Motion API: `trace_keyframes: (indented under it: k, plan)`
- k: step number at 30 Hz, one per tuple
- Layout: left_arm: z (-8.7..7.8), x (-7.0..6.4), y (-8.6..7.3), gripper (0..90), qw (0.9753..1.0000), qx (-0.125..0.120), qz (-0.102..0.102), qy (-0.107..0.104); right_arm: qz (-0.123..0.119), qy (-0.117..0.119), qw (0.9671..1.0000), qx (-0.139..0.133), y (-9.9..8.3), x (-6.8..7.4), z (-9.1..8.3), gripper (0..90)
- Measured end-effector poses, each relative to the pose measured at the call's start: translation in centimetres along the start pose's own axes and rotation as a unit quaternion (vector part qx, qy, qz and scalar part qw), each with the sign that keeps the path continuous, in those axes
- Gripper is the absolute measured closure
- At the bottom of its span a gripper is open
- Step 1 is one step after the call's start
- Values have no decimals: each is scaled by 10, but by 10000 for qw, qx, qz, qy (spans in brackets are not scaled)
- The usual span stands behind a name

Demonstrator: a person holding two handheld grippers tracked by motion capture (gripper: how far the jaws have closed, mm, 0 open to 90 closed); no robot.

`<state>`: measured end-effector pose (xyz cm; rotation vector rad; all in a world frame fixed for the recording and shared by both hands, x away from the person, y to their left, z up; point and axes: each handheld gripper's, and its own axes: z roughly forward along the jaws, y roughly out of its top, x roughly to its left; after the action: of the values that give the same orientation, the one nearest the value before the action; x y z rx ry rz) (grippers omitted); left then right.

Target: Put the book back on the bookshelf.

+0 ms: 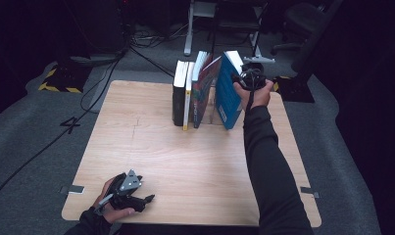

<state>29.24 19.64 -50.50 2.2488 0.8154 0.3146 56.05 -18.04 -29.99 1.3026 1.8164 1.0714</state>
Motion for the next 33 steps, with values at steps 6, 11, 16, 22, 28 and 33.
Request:
trace_keyframes:
  k: [6,11,16,22,28,33]
  plan:
    - [0,-1,0,194,10000,-9,-7,3,138,-29,9998,124,2,-1,13,598]
    - [0,-1,-1,194,10000,1,4,-1,145,-38,9997,193,-4,2,25,597]
    - [-1,-1,-1,194,10000,5,34,-18,165,30,9998,123,-9,1,27,595]
    - [-1,-2,-1,194,10000,2,26,-25,72,157,9997,155,-9,1,25,586]
    - [-1,-2,-1,194,10000,2,20,-23,50,245,9996,106,-10,0,18,569]
    - [-1,-2,-1,194,10000,1,17,-22,-13,331,9994,116,-11,-1,13,558]
